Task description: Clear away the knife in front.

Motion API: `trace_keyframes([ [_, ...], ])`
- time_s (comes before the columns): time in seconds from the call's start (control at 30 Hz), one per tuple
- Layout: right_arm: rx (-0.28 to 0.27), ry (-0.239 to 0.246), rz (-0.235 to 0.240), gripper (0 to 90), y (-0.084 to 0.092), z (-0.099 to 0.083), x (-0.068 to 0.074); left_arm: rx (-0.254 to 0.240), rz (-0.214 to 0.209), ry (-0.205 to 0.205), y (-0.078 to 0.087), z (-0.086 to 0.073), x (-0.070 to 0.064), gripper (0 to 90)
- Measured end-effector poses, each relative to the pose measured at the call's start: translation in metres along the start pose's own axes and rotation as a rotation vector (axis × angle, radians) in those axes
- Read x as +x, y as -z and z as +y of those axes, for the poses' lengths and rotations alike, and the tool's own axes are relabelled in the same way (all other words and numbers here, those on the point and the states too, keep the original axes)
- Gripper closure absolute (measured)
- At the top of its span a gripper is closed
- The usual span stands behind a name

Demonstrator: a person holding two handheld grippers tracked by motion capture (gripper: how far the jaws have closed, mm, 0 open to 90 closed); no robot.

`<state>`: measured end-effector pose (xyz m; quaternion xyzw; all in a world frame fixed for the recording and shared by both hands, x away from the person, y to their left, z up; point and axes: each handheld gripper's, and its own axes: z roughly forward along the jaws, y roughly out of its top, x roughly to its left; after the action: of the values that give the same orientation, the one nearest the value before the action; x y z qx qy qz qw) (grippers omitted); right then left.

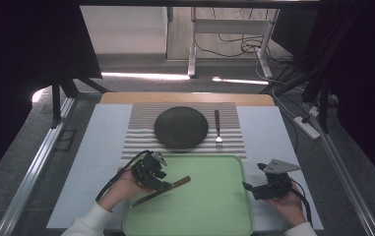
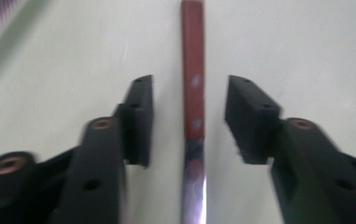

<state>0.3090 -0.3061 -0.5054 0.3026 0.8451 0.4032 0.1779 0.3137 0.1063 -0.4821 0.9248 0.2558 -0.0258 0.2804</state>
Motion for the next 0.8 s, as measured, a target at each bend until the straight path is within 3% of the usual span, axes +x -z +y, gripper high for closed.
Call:
trace_keyframes([
  [0.07,-0.001,0.000,-0.001,7.5,0.000,0.000,0.000,-0.020,-0.037,-0.019,-0.005,0.007,-0.002,84.3],
  [0.1,-0.001,0.001,-0.001,7.5,-0.001,0.000,0.000,-0.018,-0.058,-0.032,-0.009,0.012,-0.003,87.9],
  [0.17,0.000,0.002,-0.002,7.5,0.000,0.000,0.001,0.031,-0.094,-0.062,-0.027,0.026,-0.005,88.4],
  [0.3,0.001,0.002,-0.005,7.5,0.001,0.000,0.000,0.075,-0.098,-0.093,-0.043,0.036,-0.008,88.5],
  [0.4,0.005,0.002,-0.005,7.5,0.000,0.000,0.000,0.108,-0.043,-0.097,-0.057,0.043,-0.005,88.6],
  [0.5,0.008,0.004,-0.009,7.5,0.000,0.000,0.001,0.097,-0.030,-0.084,-0.058,0.043,0.000,88.6],
  [0.6,0.009,0.004,-0.013,7.5,0.002,-0.001,0.001,0.108,0.046,-0.068,-0.052,0.040,0.006,88.6],
  [0.77,0.012,0.002,-0.019,7.5,0.002,-0.001,0.001,0.097,0.115,0.013,-0.039,0.026,0.026,88.6],
  [0.8,0.011,0.002,-0.019,7.5,0.002,-0.001,0.001,0.083,0.124,0.052,-0.032,0.018,0.035,88.6],
])
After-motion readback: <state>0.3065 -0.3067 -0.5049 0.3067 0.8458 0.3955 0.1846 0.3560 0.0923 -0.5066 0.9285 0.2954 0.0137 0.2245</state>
